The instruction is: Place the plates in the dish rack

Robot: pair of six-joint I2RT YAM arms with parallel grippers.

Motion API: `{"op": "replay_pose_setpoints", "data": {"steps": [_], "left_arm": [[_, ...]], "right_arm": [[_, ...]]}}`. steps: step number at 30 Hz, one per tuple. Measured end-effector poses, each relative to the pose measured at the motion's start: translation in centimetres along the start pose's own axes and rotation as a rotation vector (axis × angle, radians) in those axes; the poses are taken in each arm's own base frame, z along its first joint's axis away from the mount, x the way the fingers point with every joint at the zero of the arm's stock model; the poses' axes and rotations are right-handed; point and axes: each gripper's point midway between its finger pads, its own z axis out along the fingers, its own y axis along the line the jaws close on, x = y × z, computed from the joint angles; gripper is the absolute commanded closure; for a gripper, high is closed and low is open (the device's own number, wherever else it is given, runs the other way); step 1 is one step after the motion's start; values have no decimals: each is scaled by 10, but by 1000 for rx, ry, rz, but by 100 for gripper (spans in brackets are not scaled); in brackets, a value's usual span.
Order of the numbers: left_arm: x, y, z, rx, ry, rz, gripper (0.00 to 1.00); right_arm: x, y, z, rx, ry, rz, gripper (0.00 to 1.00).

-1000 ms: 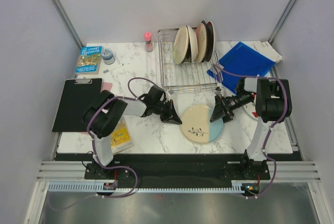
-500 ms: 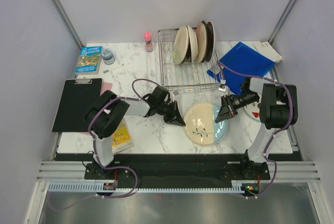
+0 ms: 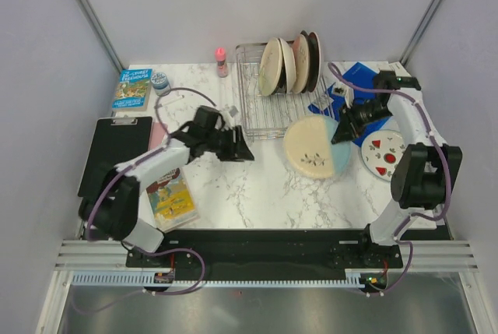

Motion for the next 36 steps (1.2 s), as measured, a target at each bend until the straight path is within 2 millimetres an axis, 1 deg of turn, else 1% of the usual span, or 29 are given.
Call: {"op": "replay_pose_setpoints", "data": {"steps": [1,2,3,4,5,7,9,10,11,12,13,17,19,21,24,26,29,33,36], "left_arm": [[-19,2,-21,-20,-68,28,41],[-32,3,-38,-35,-121,60,40],[-49,3,-59,-54,-190,103,39],[-58,0,-74,-65,-236,140,39],[-65,-5,-89,-76,-284,189,39],[-69,-15,-106,-79,-333,259,39],[-69,-19,-115,-90,-352,296,37],[-69,-16,-116,-110,-358,302,36],[-71,-13,-116,-132,-365,301,31],[-73,-6,-117,-167,-373,292,30],[-75,0,-118,-194,-381,283,30],[-92,26,-133,-306,-442,235,31],[-100,31,-141,-337,-471,227,31],[-107,31,-148,-349,-496,230,31],[-108,28,-152,-346,-509,238,31],[-108,26,-154,-343,-516,240,31],[-104,27,-157,-337,-520,236,32],[-100,30,-160,-334,-527,225,32],[-97,31,-158,-332,-521,221,32]], "right_arm": [[-22,-2,-15,51,-33,-59,100],[-40,-2,-27,86,-64,-105,100],[-65,0,-44,134,-106,-170,100],[-83,2,-55,164,-136,-211,100],[-106,8,-69,200,-177,-263,100],[-135,24,-85,227,-233,-307,100],[-161,43,-90,224,-293,-294,100],[-169,50,-90,221,-316,-282,100],[-180,57,-86,222,-345,-256,100],[-195,62,-80,231,-382,-231,100],[-204,64,-75,250,-403,-215,100],[-257,65,-46,407,-524,-169,100],[-281,65,-34,505,-595,-150,100],[-302,66,-21,584,-661,-131,100],[-326,62,0,693,-746,-85,100],[-336,53,16,765,-778,-48,100],[-344,30,32,900,-805,0,100],[-341,-2,48,1075,-801,41,100],[-340,-18,56,1145,-788,47,100]]}}
